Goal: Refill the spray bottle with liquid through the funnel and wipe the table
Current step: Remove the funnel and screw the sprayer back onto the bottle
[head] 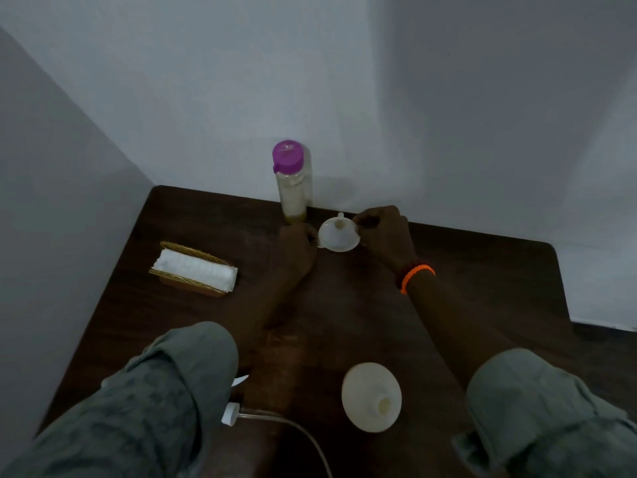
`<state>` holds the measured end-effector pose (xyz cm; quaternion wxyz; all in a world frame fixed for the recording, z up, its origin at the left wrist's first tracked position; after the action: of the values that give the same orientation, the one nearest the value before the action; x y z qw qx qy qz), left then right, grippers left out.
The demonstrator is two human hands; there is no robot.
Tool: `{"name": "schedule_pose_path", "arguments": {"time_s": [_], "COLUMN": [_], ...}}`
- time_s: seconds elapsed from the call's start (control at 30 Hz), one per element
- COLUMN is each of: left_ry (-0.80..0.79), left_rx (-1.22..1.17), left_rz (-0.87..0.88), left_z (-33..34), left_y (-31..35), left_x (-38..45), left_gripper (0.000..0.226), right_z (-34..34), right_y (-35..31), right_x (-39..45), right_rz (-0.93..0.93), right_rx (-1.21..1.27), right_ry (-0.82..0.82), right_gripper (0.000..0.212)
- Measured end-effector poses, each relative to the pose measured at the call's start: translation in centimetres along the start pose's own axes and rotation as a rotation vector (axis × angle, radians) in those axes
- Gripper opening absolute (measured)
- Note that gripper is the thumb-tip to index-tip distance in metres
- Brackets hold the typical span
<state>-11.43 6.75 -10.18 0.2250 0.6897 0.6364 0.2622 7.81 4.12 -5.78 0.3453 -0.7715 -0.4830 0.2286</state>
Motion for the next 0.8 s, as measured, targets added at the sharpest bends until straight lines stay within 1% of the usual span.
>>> {"name": "schedule_pose_path", "arguments": {"time_s": [0.3,0.5,0.63,0.73,0.8], "left_ry": [-0.008,-0.067,-0.037,0.015,0.032], "left_rx": [0.006,0.01,-0.039,-0.064,-0.067], "left_rz": [-0.018,-0.032,-0.131,-0.265,-0.357], "left_z": [0.3,-1.1,-4.9,-8.6,-10.8], "left_y": [-0.4,-0.3,-1.1,-3.6,-6.1], "left_x": [0.0,-0.8,-4.0,-8.6,-12.2], "left_gripper": [0.013,0.017,0.017,0.017,0.018], "right_z": [0.4,-1.3,-5.6,-9.7,-12.1], "right_y": [0.4,0.2,0.6,2.6,4.5], "right_x": [0.2,-0.6,-3.5,-8.0,-12.1], "right_rz": [0.01,0.036,0.098,0.16,0.232], "right_rx": [0.008,0.005,0.083,0.109,0.14], "right_ry": [-0.009,0.01,0.095,0.17,0.207], "right_gripper": [0.022,0.029,0.024,0.021,0.011]}}
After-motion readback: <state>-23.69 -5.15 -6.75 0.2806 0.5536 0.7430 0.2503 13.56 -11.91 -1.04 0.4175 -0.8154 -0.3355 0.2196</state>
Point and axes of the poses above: each hand's wrist, its own x-axis towards the middle knuckle, its own z-axis out of the palm, y = z × x, the point moved 6 cm from there along x, towards the middle knuckle, and after that the axes turned 13 degrees about y, right-handed, at the moved point
